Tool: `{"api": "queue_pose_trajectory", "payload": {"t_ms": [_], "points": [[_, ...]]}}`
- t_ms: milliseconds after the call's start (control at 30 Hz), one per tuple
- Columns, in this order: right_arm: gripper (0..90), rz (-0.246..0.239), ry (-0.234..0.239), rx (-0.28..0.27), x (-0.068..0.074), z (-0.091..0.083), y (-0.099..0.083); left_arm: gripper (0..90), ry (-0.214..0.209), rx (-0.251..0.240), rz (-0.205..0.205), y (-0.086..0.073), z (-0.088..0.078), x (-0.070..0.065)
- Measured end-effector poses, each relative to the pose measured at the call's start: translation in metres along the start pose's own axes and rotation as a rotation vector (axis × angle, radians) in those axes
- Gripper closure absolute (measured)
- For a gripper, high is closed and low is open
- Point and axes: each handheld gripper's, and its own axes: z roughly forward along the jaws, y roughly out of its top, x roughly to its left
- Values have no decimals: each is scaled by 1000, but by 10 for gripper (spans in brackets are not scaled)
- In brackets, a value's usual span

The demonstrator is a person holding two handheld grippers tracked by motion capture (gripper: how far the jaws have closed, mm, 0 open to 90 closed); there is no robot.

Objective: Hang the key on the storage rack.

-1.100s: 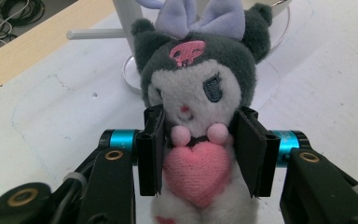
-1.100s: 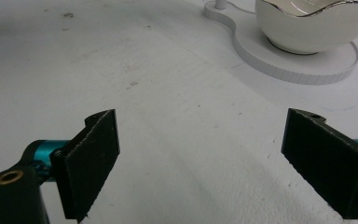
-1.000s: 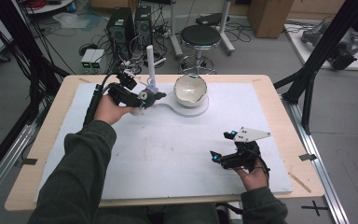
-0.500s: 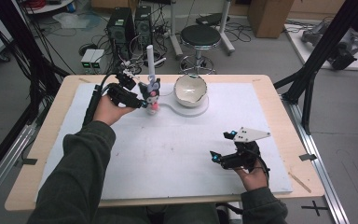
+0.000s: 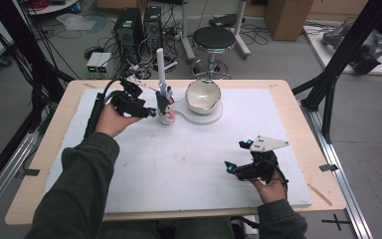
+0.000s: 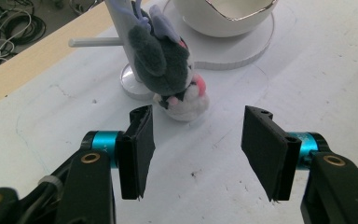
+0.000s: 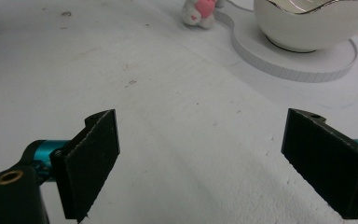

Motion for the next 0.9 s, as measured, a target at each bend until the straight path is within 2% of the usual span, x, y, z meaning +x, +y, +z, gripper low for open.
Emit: {"api": "queue_pose_trajectory", "payload": {"t_ms": [467, 900], "points": [[102, 2, -3, 0, -2, 1, -1, 423, -18, -37, 29, -9, -14, -6], [103, 2, -4, 7, -1, 1, -1, 411, -26, -81, 33, -17, -27, -12]]}}
